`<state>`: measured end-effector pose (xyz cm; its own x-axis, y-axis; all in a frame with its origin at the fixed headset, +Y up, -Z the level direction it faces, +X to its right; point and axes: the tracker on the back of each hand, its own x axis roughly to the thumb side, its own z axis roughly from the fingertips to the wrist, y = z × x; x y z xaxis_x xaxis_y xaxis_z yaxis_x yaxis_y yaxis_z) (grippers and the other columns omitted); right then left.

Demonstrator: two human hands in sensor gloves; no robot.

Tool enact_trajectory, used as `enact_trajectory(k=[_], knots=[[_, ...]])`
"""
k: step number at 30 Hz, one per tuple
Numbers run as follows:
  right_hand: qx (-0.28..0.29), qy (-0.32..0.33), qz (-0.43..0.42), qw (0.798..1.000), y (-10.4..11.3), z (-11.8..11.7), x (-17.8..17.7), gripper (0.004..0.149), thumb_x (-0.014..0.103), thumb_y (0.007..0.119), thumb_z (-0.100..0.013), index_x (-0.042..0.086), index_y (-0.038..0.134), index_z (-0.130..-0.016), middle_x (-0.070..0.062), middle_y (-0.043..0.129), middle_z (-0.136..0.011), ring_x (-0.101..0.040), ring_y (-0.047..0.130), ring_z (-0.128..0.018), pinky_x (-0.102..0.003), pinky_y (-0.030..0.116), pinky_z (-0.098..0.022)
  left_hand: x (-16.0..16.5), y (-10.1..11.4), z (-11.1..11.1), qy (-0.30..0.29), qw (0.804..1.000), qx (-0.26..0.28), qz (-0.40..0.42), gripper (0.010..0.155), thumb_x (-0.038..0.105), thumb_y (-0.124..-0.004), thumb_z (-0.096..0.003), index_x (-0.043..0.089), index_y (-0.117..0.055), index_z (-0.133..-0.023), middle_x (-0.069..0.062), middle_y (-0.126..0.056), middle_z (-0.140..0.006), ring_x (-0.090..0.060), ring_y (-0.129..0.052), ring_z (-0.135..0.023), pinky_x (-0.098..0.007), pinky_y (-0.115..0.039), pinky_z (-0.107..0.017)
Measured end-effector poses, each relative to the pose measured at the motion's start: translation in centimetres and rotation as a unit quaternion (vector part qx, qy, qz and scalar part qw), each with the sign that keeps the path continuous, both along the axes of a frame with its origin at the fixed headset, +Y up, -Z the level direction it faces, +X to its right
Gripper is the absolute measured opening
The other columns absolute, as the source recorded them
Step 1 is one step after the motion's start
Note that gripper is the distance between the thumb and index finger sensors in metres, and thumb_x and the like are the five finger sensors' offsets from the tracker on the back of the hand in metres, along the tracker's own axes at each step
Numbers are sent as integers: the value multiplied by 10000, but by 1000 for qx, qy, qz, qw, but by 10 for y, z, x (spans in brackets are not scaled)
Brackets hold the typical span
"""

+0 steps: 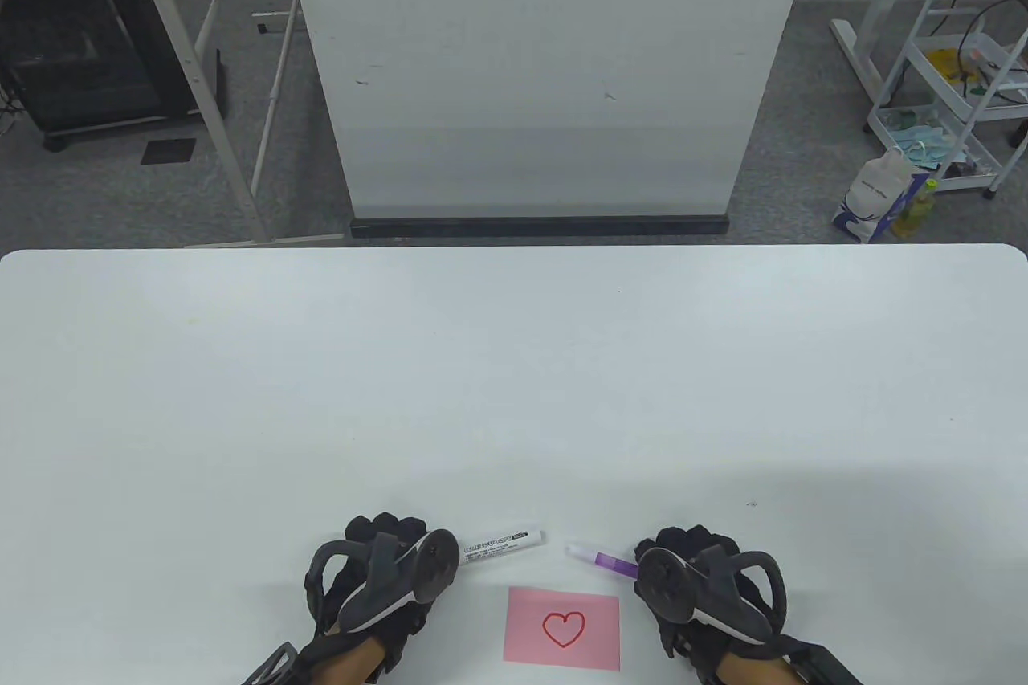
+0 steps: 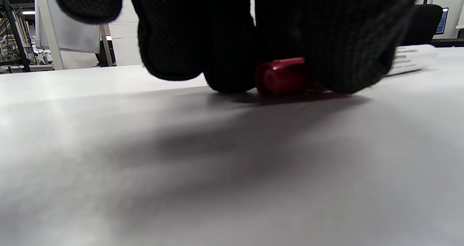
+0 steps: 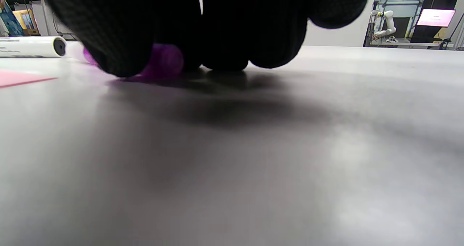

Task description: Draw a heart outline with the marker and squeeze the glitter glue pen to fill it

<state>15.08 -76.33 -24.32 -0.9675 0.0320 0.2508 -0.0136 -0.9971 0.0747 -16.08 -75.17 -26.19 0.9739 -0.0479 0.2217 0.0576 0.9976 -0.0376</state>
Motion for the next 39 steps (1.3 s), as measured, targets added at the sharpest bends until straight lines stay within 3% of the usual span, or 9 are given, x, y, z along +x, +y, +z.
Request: enact_trajectory(k=[3,7,13,17,25,35,39], knots=[[-1,6,5,1000,0,0,-2,459,410,873,-401,215,878,-816,-147,850,-869,-378,859,-718,-574,668,-588,0,0,1,1,1000,-1,0,486,508,-888,-397,304,-896,-838,-17,-935,-854,-328,-896,-761,-665,-612,-654],[-18,13,17,1000,-2,-2,-5,459,411,847,-415,194,832,-819,-160,819,-879,-393,827,-722,-587,639,-592,-1,1,4,-9,1000,10,11,651,591,-867,-369,294,-803,-945,-45,-885,-919,-336,-875,-778,-662,-610,-655],[-14,41,4,999,-1,0,-4,463,449,822,-415,202,817,-807,-147,814,-877,-383,817,-720,-584,625,-597,13,10,21,-69,994,70,38,731,618,-861,-350,296,-733,-994,-55,-838,-957,-331,-861,-786,-651,-618,-651],[-19,66,-52,996,5,6,-5,461,458,818,-407,211,824,-796,-138,824,-868,-374,825,-711,-579,629,-594,27,15,37,-115,986,103,54,699,595,-859,-363,302,-735,-986,-45,-838,-956,-317,-873,-776,-630,-640,-641],[-20,136,-124,983,21,27,-24,460,466,810,-406,222,824,-795,-126,827,-867,-361,830,-709,-571,633,-596,45,19,54,-165,974,100,115,649,558,-858,-373,302,-756,-962,-23,-879,-917,-290,-911,-738,-601,-676,-624],[-18,167,-158,973,24,35,-27,453,471,798,-404,228,823,-787,-116,833,-859,-350,838,-700,-565,638,-595,55,20,63,-204,964,112,128,439,455,-850,-402,323,-886,-819,25,-984,-766,-246,-972,-651,-578,-712,-603],[-22,167,-184,968,27,35,-26,448,457,790,-407,222,807,-788,-123,823,-858,-351,832,-696,-570,626,-599,57,20,62,-207,966,86,127,448,415,-743,-446,268,-852,-854,-7,-963,-773,-267,-949,-666,-597,-690,-612]])
